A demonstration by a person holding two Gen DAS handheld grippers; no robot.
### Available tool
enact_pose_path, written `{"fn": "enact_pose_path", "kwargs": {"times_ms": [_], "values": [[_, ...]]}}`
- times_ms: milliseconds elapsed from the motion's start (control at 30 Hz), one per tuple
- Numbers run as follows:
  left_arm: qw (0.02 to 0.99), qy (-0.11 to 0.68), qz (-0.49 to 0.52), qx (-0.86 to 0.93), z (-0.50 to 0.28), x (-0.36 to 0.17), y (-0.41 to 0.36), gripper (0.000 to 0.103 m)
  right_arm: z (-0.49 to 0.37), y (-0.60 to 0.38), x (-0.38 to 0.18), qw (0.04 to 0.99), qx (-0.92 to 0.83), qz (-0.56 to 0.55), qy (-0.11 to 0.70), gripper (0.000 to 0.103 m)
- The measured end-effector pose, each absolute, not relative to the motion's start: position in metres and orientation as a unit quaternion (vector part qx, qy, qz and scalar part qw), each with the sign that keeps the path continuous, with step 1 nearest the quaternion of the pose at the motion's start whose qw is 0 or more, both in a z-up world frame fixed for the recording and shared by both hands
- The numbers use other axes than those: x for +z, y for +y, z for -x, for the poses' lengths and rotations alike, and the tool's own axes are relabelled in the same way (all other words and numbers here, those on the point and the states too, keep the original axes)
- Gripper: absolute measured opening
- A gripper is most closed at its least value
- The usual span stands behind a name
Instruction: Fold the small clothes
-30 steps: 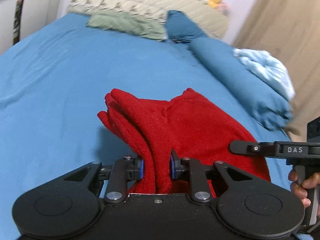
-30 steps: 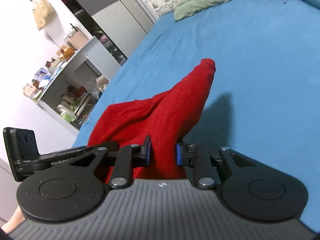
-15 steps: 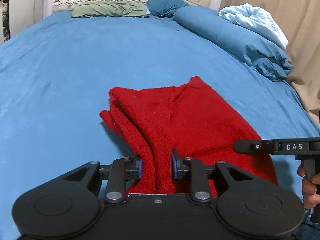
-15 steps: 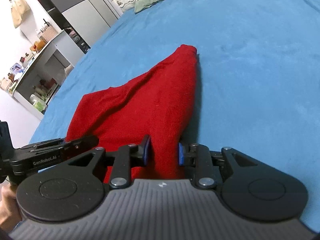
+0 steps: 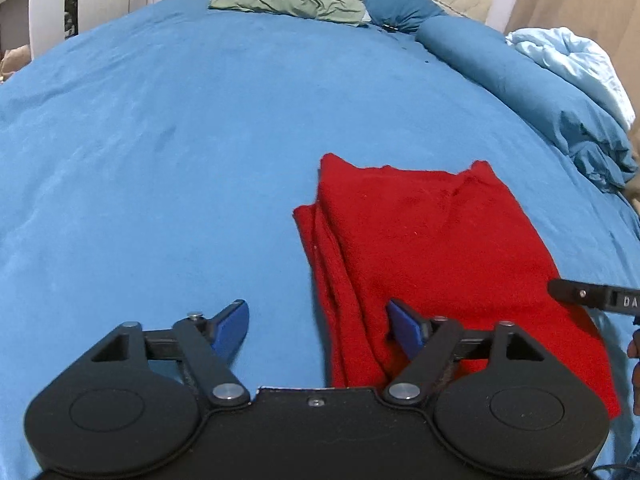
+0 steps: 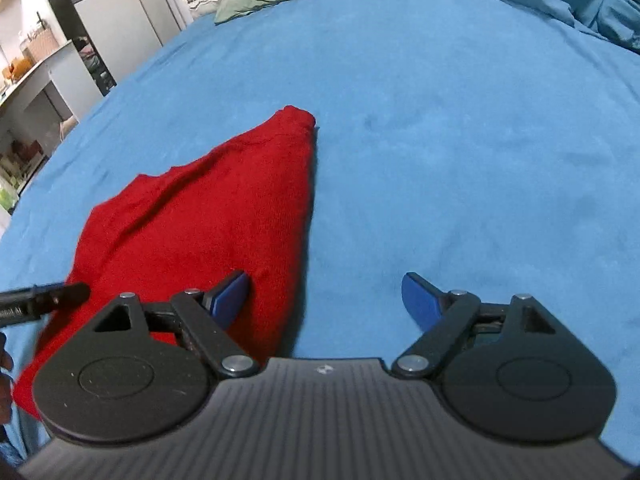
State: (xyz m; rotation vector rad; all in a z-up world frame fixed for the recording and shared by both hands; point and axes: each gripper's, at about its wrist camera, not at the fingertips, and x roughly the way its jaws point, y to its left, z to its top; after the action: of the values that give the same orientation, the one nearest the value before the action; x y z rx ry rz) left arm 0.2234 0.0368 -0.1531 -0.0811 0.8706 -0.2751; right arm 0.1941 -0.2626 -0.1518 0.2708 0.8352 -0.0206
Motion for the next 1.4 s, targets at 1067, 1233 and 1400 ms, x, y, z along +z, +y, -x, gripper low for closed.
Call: {"fn": "enact_pose_path", "kwargs": {"times_ms": [1067, 1233, 1400], "values": [[0.929, 0.361, -0.037, -0.072, 0.0, -0.004, 0.014, 0.103, 0.037, -0.168, 0.019, 0.913, -0.061, -0.049, 0.401, 0.103], [0.93, 0.357, -0.055, -0.066, 0.01, -0.006, 0.011, 0.103, 0.045, -0.164, 0.009, 0.908, -0.065, -0.045, 0.412, 0.103], [0.932, 0.352, -0.055, -0.062, 0.013, -0.005, 0.011, 0.103, 0.048, -0.165, 0.008, 0.907, -0.066, -0.055, 0.412, 0.103]]}}
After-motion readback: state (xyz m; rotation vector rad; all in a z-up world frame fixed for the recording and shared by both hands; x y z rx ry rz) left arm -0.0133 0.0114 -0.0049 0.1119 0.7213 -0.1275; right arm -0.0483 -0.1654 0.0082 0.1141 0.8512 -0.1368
